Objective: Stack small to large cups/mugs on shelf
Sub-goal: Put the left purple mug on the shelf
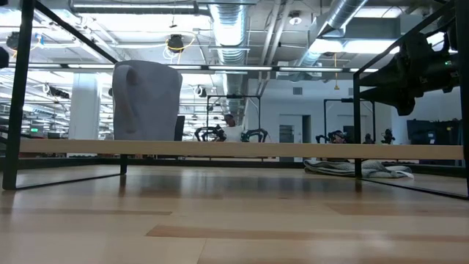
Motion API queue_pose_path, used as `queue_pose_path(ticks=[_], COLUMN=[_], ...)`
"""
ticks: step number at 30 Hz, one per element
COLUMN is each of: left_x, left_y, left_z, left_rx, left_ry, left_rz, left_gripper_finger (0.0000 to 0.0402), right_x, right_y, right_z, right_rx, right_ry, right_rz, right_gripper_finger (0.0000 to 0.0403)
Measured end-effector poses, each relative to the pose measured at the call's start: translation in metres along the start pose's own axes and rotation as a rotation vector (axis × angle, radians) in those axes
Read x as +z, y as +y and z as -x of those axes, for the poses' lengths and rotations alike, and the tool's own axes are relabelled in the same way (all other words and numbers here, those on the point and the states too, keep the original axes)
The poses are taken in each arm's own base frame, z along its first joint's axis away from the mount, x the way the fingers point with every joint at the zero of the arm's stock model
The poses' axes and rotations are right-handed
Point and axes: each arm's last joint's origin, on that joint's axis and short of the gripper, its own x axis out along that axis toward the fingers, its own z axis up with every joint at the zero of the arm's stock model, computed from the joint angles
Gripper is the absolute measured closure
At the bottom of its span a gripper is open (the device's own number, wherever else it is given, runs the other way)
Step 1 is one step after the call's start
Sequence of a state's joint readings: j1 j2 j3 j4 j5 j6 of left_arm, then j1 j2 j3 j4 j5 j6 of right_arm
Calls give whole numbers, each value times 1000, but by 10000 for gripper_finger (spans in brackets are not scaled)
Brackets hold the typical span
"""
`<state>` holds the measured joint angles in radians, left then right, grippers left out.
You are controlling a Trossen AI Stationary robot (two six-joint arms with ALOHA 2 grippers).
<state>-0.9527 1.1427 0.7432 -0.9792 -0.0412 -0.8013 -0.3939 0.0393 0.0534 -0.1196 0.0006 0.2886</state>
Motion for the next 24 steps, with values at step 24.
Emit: queue_pose_path(ticks=[24], left_x=[0], left_y=[5], left_z=[14], left_rx=[-3], left_ry=[-152], left_rz=[-30], left_gripper_finger=[394], right_x=[0], right_y=[0], right_z=[0], right_rx=[0], right_ry=[0], right_rz=[0], right_gripper_finger=[172])
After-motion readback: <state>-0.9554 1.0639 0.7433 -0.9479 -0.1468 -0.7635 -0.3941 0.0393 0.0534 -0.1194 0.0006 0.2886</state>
